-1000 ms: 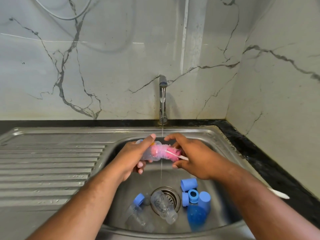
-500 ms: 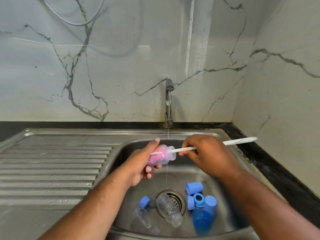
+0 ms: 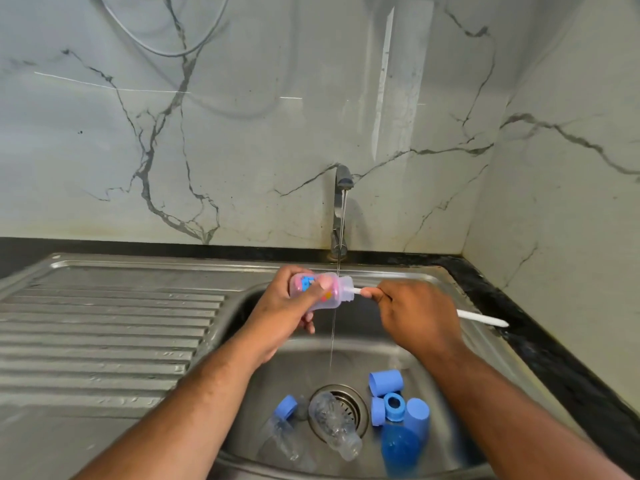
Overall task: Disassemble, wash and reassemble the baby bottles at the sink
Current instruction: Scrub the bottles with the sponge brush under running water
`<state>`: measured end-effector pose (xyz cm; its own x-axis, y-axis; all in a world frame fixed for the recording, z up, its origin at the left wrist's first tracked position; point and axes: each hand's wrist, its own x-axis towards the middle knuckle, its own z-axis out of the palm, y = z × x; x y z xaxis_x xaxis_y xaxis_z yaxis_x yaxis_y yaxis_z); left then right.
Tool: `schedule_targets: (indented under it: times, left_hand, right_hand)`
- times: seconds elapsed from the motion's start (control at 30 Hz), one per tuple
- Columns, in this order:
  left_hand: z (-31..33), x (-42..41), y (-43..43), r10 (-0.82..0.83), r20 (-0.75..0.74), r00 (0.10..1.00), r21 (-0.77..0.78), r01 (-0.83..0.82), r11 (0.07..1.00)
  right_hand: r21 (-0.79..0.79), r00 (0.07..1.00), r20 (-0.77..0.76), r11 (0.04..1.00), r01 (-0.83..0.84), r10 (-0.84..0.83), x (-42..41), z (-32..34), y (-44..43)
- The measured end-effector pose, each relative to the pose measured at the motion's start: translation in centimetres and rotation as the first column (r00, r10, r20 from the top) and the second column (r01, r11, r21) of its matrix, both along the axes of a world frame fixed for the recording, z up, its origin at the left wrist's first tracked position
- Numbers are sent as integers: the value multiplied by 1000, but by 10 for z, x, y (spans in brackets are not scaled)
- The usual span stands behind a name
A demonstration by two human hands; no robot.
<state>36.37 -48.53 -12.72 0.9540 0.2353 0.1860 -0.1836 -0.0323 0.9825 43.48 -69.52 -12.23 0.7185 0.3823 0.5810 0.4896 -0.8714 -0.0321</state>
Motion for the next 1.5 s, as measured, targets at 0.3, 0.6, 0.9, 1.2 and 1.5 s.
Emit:
schedule_targets:
  times: [0.3,0.6,0.9,1.2,1.5]
  left_hand:
    - [2,1,-2,43,-5,999,-193,-43,980]
    - [0,-4,-4,-68,-199,978,-148,38,988]
    - [11,-2,6,38,132,991,-240,-6,971]
    - [5,-9,-6,-196,-296,935,-215,134,967]
    - [11,-3,3,17,170,985,-151,9,988]
  right_hand:
    - [41,981,-12,981,-190,191,16,0,-17]
    - [18,976,79,979,-204,202,9,0,-14]
    - [47,966,-179,982,-182,188,12,0,-15]
    - [47,978,-26,977,-206,207,4,5,-14]
    - [42,978,-183,995,-95,101,-2,13,-13]
